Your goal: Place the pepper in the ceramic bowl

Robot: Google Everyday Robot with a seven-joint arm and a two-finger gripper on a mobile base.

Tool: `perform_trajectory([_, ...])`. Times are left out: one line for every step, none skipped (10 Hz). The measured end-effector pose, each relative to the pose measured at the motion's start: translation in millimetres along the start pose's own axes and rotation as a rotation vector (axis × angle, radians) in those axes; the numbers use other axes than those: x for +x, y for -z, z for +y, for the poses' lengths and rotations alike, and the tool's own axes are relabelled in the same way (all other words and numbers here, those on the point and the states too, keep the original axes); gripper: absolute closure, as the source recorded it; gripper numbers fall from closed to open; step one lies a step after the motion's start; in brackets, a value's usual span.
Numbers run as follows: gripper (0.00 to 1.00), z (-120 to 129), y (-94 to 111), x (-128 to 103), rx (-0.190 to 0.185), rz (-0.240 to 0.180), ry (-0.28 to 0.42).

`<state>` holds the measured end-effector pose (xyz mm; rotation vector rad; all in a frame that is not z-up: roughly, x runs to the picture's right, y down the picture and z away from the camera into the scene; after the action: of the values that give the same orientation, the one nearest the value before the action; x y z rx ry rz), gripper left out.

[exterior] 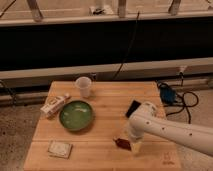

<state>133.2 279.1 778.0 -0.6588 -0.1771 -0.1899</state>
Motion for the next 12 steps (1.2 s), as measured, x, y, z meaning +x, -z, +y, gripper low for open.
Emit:
perform_trajectory([0.2,-0.2,-0.3,-0.8,-0.001,0.001,0.0])
perform_trajectory([0.23,0.6,0.2,0.2,-0.001,0.002,-0.003])
perform_trajectory([0.23,0.5,-0.1,-0.7,-0.003,0.002,-0.002])
perform_trajectory([0.21,0.3,-0.7,-2.1,-0.004,0.002,0.001])
perform_trajectory([0.23,0.4,-1.2,-2.1,-0.004,0.004,0.0])
perform_trajectory([0.29,0.3,-1.4,-2.7,-0.006,0.006,0.001])
perform_trajectory([0.37,-0.1,-1.7,-3.6,-0.006,0.007,0.003])
perform_trajectory([0.51,0.0,-1.6,-3.5,-0.008,0.008,0.002])
perform_trajectory([0.59,0.2,-1.4,-3.9,-0.01,0.007,0.001])
perform_trajectory([0.69,0.1,-1.0,-4.3,-0.011,0.007,0.003])
perform_trajectory([0.81,0.2,-1.2,-4.7,-0.012,0.006,0.004])
perform_trajectory([0.89,0.3,-1.4,-5.0,-0.013,0.007,0.005])
